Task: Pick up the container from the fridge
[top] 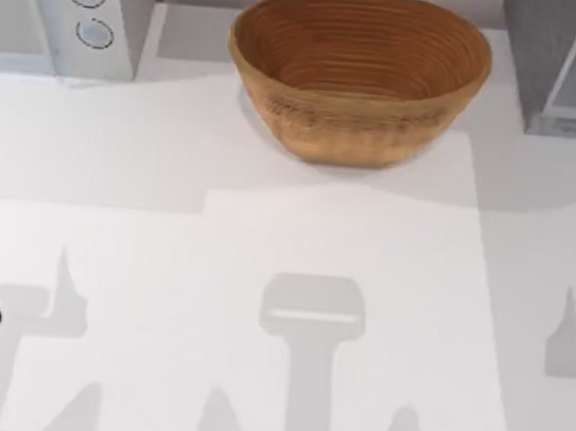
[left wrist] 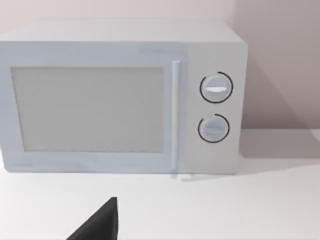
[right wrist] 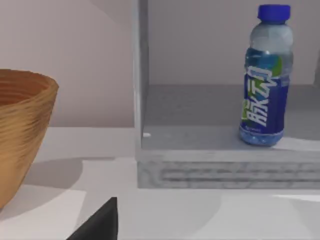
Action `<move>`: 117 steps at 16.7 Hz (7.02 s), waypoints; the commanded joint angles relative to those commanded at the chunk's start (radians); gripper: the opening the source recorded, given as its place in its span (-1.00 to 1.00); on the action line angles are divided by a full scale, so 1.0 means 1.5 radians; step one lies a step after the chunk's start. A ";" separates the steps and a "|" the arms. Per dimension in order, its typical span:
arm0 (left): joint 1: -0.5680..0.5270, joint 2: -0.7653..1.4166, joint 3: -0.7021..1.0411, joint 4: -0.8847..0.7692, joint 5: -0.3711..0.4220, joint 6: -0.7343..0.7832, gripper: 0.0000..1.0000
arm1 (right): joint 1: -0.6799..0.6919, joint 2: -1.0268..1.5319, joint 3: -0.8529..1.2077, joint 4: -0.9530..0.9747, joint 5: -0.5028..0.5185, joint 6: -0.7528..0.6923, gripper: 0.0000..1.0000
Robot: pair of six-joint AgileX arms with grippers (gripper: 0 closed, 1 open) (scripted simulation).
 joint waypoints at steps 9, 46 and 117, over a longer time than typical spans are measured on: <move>0.000 0.000 0.000 0.000 0.000 0.000 1.00 | -0.055 0.181 0.018 0.164 -0.052 -0.001 1.00; 0.000 0.000 0.000 0.000 0.000 0.000 1.00 | -0.283 1.302 0.318 0.985 -0.263 0.002 1.00; 0.000 0.000 0.000 0.000 0.000 0.000 1.00 | -0.183 1.278 0.546 0.722 -0.163 0.001 -1.00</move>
